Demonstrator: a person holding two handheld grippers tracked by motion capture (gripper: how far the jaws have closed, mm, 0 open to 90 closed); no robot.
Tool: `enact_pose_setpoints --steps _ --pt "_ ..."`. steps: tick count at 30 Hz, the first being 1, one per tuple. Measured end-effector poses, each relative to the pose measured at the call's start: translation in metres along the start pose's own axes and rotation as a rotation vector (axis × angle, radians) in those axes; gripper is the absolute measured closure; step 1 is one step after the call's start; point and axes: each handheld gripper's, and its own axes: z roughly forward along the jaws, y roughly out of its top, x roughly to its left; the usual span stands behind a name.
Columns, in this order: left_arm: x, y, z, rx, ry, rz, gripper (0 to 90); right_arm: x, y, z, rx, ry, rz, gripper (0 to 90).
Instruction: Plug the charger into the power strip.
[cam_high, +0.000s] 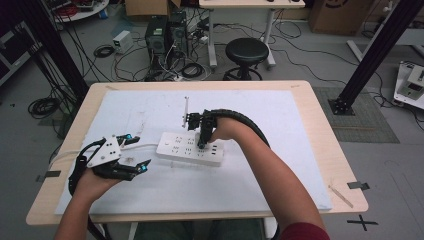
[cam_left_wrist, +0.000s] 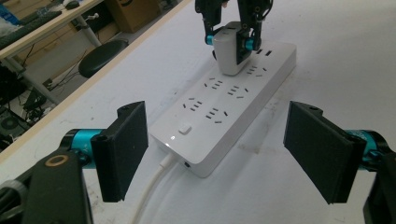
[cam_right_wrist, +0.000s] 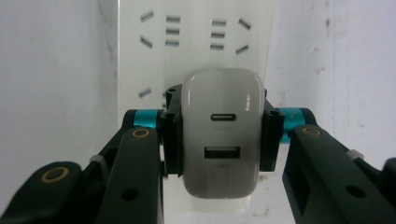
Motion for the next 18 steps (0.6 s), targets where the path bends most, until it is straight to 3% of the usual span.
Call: enact_pose_setpoints --steps 7,12,16,17,18 --pt "-0.001 -0.001 0.005 0.013 -0.009 0.002 21.9 -0.004 -0.006 0.001 -0.022 0.025 0.023 63.6" --pt "0.002 0.005 0.008 0.008 -0.009 0.006 21.9 0.000 -0.001 0.006 -0.002 0.003 0.019 63.6" --pt "0.001 0.005 0.011 0.016 -0.018 0.006 22.0 -0.001 -0.004 0.006 -0.031 0.007 0.032 62.4" --pt "0.001 0.003 0.013 0.025 -0.026 0.002 21.9 -0.001 -0.004 0.006 -0.031 0.003 0.032 57.6" --pt "0.001 0.003 0.013 0.029 -0.029 0.003 21.9 0.000 -0.005 0.005 -0.034 -0.020 0.040 46.4"
